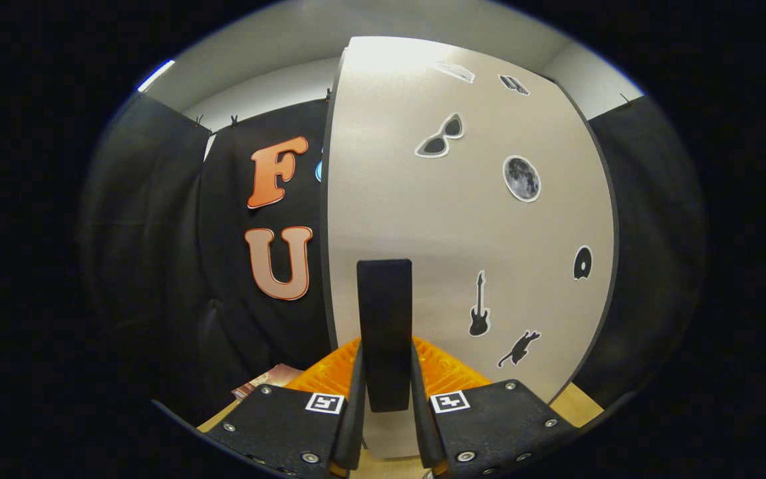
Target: Open the shoe cabinet door, grab the shoes and put them into the shoe cabinet, then close the shoe cabinet door.
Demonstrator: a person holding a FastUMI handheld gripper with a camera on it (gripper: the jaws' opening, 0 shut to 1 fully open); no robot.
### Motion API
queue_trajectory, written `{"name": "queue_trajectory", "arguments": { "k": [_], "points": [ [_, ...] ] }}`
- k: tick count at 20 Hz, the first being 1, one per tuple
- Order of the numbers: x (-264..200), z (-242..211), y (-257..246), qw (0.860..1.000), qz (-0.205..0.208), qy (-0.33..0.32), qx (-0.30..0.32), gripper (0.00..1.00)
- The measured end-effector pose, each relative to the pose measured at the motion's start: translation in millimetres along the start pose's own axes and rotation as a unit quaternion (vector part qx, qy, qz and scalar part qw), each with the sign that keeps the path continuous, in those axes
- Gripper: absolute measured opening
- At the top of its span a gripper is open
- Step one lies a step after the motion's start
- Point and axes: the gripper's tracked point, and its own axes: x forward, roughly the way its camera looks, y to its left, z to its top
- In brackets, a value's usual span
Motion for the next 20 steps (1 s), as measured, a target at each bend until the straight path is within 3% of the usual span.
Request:
{"name": "queue_trajectory", "arguments": {
  "k": [20],
  "points": [
    [-135.6,0.3,-74.3,0.999,0.022,-0.008,0.037,0.31]
  ]
}}
